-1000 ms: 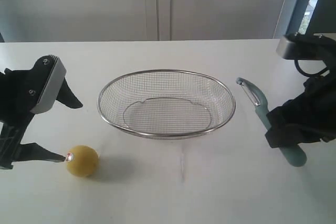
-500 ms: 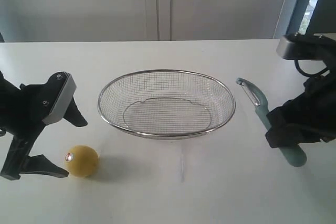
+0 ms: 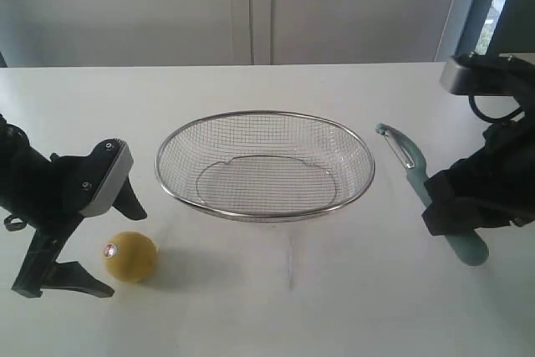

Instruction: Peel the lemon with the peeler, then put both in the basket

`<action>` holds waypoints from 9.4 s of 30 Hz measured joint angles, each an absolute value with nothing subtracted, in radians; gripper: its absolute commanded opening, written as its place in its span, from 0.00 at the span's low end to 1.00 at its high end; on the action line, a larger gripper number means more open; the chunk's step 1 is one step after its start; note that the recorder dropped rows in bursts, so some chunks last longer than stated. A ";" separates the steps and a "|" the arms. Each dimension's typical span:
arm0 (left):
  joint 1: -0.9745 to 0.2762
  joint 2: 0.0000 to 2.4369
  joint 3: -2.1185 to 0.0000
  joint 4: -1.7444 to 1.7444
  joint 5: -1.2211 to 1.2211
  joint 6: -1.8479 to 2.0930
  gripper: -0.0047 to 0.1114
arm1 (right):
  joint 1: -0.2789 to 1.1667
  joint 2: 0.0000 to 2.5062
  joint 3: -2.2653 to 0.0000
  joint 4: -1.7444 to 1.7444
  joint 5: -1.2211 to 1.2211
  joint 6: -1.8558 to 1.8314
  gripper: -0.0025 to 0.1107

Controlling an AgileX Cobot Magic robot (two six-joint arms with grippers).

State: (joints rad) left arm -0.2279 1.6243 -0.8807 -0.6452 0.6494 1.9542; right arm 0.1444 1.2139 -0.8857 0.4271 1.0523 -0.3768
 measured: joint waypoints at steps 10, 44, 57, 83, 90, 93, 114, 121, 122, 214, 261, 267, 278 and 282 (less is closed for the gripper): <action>-0.231 1.679 -0.881 -0.666 0.616 1.955 0.86 | 0.144 1.214 -0.886 0.427 1.050 -0.377 0.02; -0.233 1.793 -0.882 -0.795 0.552 1.957 0.86 | 0.144 1.214 -0.886 0.427 1.048 -0.377 0.02; -0.235 1.795 -0.882 -0.795 0.522 1.957 0.20 | 0.144 1.214 -0.886 0.427 1.048 -0.377 0.02; -0.289 1.733 -0.889 -0.686 0.494 1.854 0.04 | 0.144 1.214 -0.886 0.427 1.048 -0.377 0.02; -0.289 1.650 -0.889 -0.683 0.539 1.817 0.04 | 0.144 1.214 -0.886 0.427 1.048 -0.377 0.02; -0.289 1.607 -0.889 -0.683 0.547 1.807 0.04 | 0.144 1.214 -0.886 0.427 1.048 -0.377 0.02; -0.289 1.497 -0.889 -1.292 1.030 1.788 0.04 | 0.144 1.214 -0.886 0.427 1.048 -0.377 0.02; -0.289 1.497 -0.889 -1.366 1.057 1.788 0.04 | 0.144 1.214 -0.886 0.427 1.048 -0.377 0.02; -0.289 1.497 -0.889 -1.366 1.057 1.788 0.04 | 0.144 1.214 -0.886 0.427 1.048 -0.377 0.02; -0.289 1.497 -0.889 -1.463 0.889 1.958 0.04 | 0.538 1.488 -0.886 1.119 0.691 -0.621 0.02; -0.289 1.497 -0.889 -1.463 0.796 1.958 0.04 | 0.587 1.488 -0.886 1.143 0.645 -0.621 0.02; -0.289 1.497 -0.889 -1.463 0.794 1.958 0.04 | 0.587 1.488 -0.886 1.143 0.645 -0.621 0.02; -0.289 1.497 -0.889 -1.463 0.793 1.958 0.04 | 0.587 1.476 -0.886 1.141 0.636 -0.621 0.02; -0.289 1.497 -0.889 -1.463 0.790 1.958 0.04 | 0.587 1.469 -0.886 1.122 0.623 -0.604 0.02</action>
